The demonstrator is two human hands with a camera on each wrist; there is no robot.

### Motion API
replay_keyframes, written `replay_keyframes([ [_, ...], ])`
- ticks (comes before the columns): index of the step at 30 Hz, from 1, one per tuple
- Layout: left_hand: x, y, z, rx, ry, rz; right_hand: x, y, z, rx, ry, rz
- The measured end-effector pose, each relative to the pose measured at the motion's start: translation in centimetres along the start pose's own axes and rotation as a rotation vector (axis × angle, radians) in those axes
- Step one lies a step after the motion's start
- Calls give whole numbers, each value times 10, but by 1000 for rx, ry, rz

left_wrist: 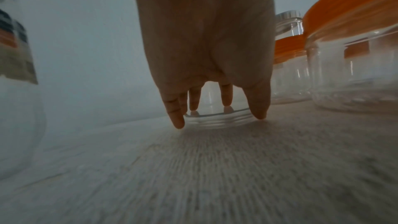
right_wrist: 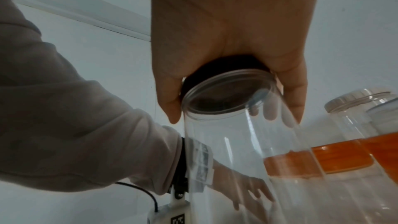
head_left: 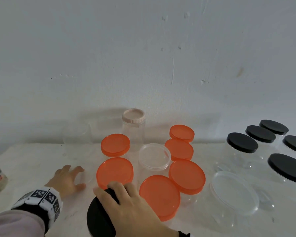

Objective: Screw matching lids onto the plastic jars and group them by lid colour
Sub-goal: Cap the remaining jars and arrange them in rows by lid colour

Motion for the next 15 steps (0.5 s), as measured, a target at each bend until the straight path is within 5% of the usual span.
replay_keyframes([
  [7, 21, -28, 8, 79, 23, 26, -16, -32, -51, -19, 365, -84],
  [12, 24, -56, 3, 166, 35, 45, -65, -60, -153, -455, 410, 50],
  [15, 24, -71, 2, 163, -2, 57, -113, -67, -201, -640, 211, 251],
])
Point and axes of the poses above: each hand's wrist, its own y-axis towards the middle knuckle, its own z-axis out of the palm, x = y × z, the point moved 6 cm from there along y, towards the middle knuckle, and after that the axes turned 8 degrees about y, right-handed, at the moved point
